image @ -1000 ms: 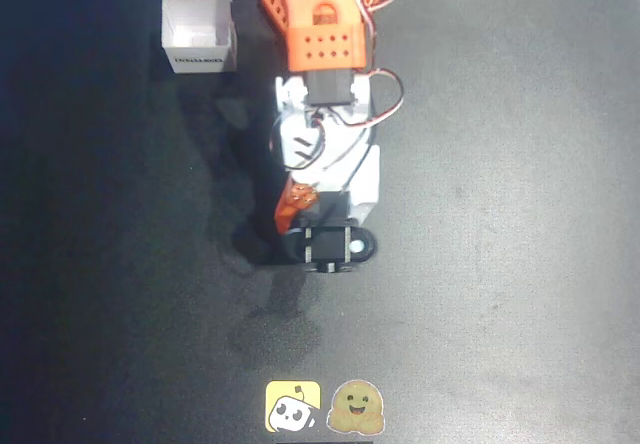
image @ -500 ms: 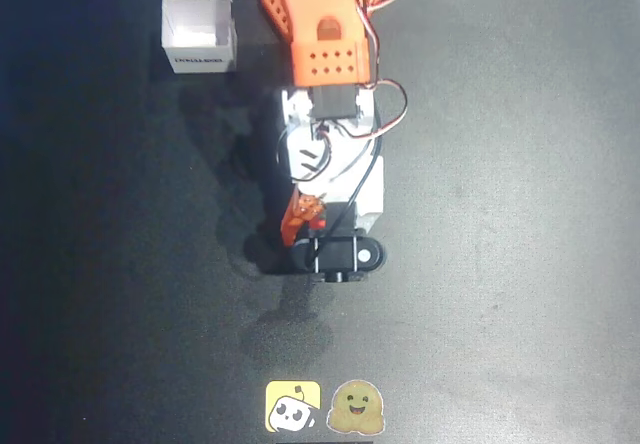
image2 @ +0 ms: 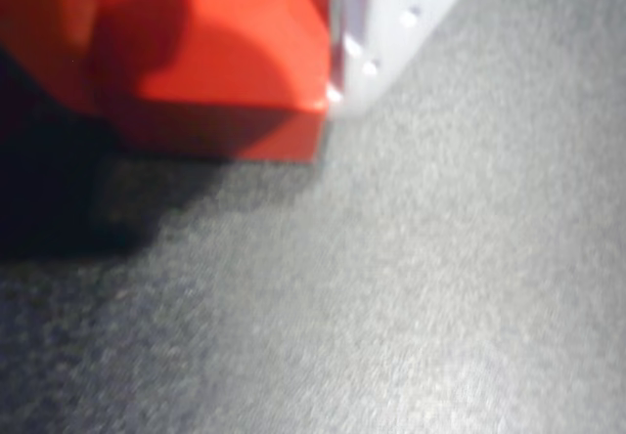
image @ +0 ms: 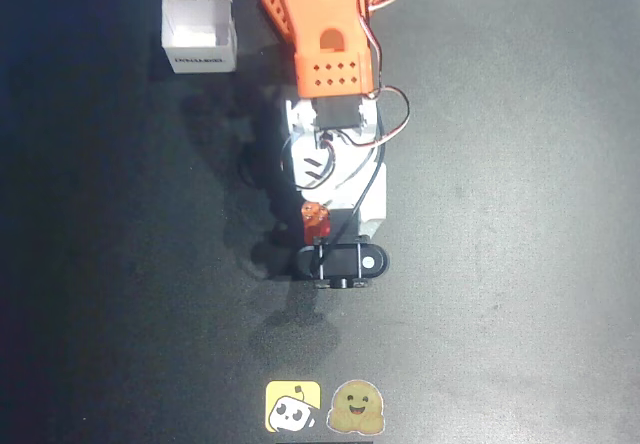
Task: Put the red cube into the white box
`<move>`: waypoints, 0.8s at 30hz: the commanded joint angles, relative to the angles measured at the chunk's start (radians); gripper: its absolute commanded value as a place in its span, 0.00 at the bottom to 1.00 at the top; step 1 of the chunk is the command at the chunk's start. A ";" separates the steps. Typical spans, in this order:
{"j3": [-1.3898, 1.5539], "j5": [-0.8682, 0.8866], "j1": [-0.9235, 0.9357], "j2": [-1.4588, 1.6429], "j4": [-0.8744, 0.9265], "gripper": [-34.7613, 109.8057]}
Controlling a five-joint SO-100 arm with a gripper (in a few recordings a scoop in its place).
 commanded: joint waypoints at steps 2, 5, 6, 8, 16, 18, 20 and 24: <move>-0.021 0.005 0.021 -0.003 -0.014 0.24; -0.020 -0.003 0.032 -0.002 -0.014 0.24; -0.020 -0.003 0.040 0.006 -0.012 0.24; -0.020 -0.005 0.060 0.031 0.011 0.24; -0.057 0.043 0.267 0.377 0.426 0.24; -0.072 0.080 0.330 0.479 0.551 0.24; -0.104 0.114 0.403 0.566 0.686 0.24; -0.140 0.133 0.595 0.716 0.907 0.24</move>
